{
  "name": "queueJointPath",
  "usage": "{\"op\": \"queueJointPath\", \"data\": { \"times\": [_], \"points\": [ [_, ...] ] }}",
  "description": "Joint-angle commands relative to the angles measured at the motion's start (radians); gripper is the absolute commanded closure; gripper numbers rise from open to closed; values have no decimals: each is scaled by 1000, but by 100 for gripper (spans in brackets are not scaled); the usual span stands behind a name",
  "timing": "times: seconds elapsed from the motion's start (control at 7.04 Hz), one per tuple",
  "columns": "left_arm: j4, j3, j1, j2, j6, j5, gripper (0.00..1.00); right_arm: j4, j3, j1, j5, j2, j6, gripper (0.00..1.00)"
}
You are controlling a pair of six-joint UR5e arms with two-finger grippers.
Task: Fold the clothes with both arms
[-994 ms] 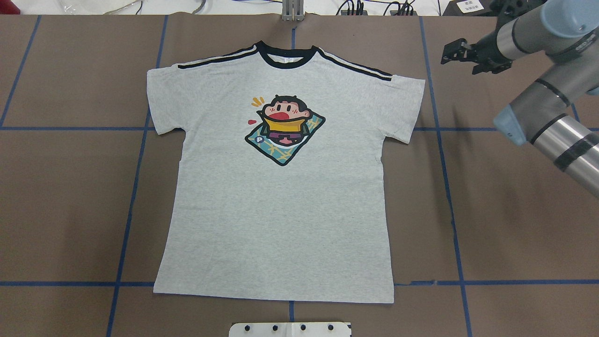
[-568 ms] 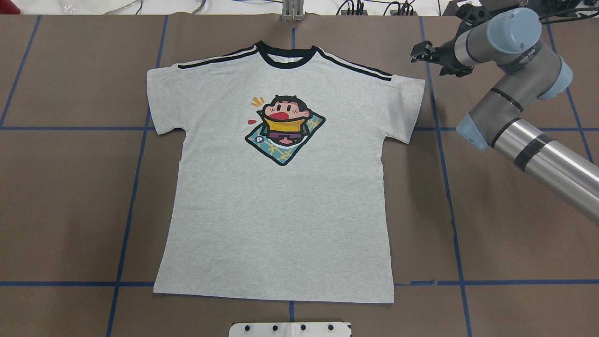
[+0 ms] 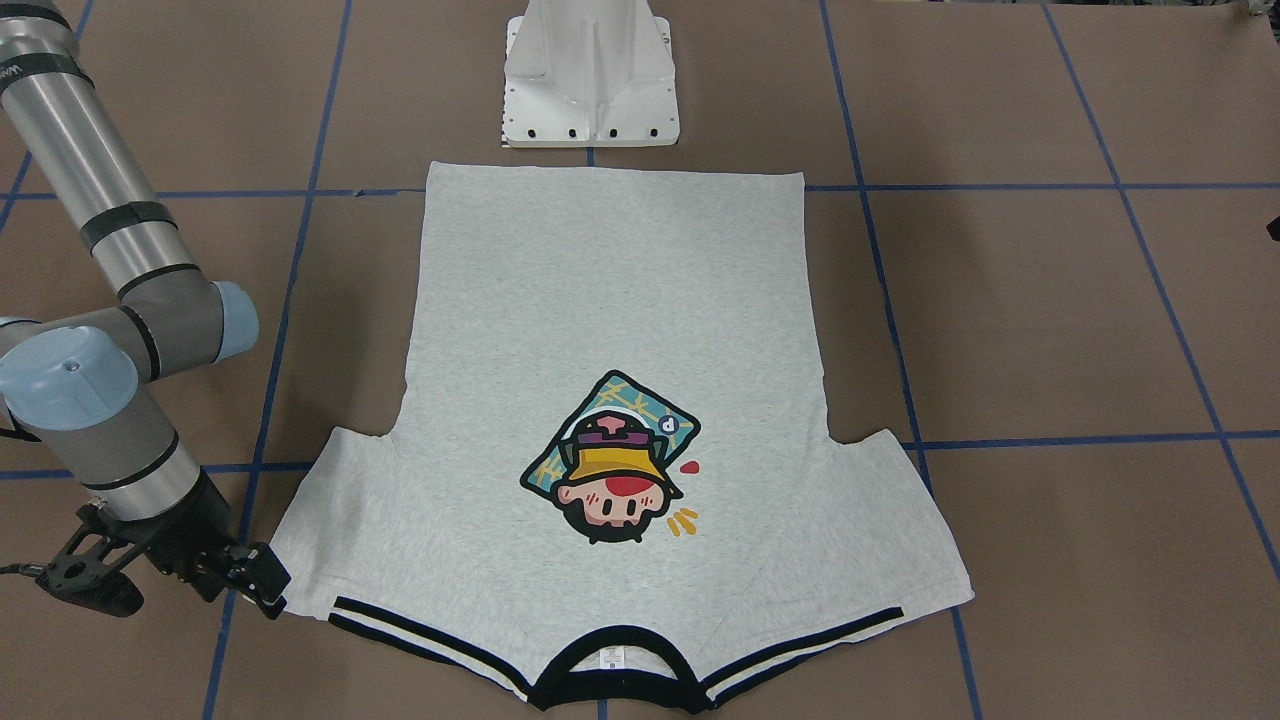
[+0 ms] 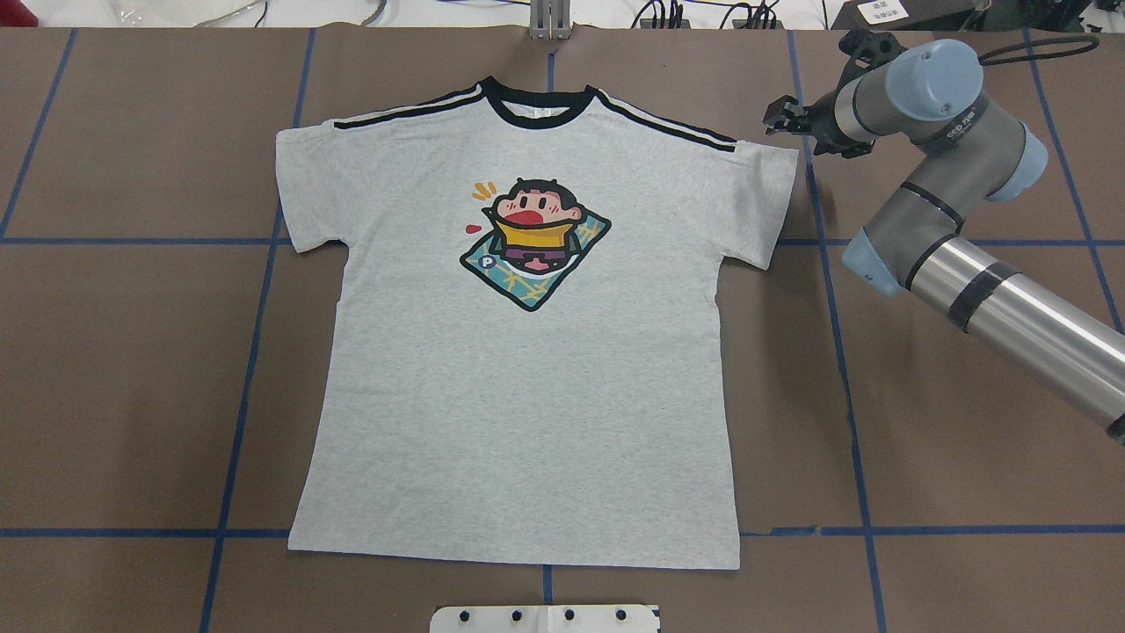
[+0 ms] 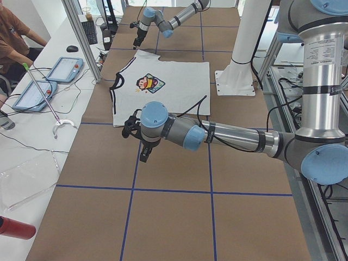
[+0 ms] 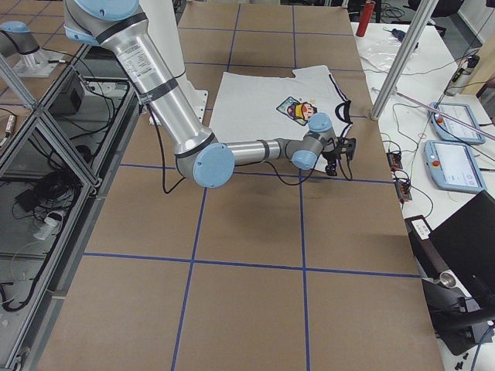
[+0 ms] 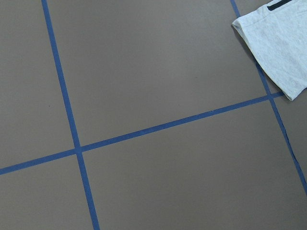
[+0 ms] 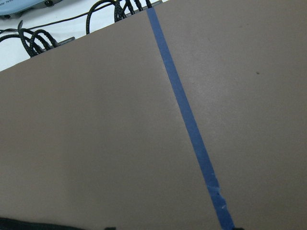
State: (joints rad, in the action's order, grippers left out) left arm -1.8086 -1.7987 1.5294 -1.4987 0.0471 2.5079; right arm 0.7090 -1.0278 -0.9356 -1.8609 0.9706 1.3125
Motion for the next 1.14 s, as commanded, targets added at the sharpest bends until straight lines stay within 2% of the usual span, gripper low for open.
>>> {"op": "queueJointPath", "data": {
  "times": [0.0, 0.14, 0.28, 0.43, 0.99],
  "points": [
    [0, -1, 0, 0, 0, 0, 0, 3, 6, 6, 3, 2, 2, 47],
    [0, -1, 0, 0, 0, 0, 0, 4, 8, 6, 3, 3, 4, 73],
    [0, -1, 0, 0, 0, 0, 0, 4, 8, 4, 2, 5, 5, 95],
    [0, -1, 0, 0, -1, 0, 0, 4, 8, 4, 2, 3, 5, 100],
    [0, -2, 0, 1, -1, 0, 0, 7, -37, 14, -29, -42, 94, 100]
  ]
}}
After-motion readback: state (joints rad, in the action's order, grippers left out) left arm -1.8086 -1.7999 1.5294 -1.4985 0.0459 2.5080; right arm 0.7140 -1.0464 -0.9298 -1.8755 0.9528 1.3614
